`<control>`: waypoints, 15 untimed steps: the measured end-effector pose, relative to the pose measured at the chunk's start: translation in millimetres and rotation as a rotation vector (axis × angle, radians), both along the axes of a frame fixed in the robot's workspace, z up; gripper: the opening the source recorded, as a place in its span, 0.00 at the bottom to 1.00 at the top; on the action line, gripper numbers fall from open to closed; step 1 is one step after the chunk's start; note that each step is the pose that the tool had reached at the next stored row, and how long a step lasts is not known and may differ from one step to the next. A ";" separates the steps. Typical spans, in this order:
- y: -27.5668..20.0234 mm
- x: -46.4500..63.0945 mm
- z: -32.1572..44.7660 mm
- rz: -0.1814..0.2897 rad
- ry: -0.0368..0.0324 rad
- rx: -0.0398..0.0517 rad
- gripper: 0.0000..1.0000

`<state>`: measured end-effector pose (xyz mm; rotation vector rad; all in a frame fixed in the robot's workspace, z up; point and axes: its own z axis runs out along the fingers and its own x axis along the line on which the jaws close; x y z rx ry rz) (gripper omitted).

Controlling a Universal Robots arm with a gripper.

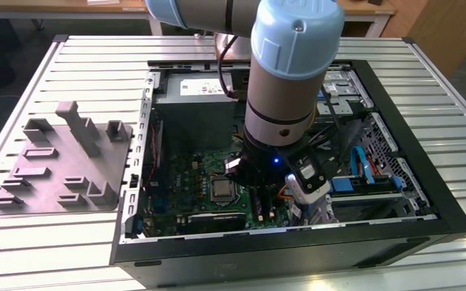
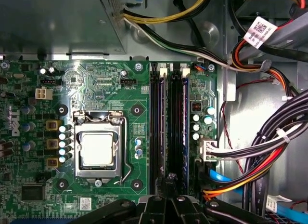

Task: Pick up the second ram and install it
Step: 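Press down the second ram until it locks into place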

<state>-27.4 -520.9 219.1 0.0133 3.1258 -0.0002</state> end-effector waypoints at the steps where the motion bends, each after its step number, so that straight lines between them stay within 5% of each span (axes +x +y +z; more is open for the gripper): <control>1: 0.0 0.0 -1.1 0.000 0.0001 -0.0001 0.10; 15: 0.0 0.0 -3.7 0.000 0.0000 -0.0001 0.10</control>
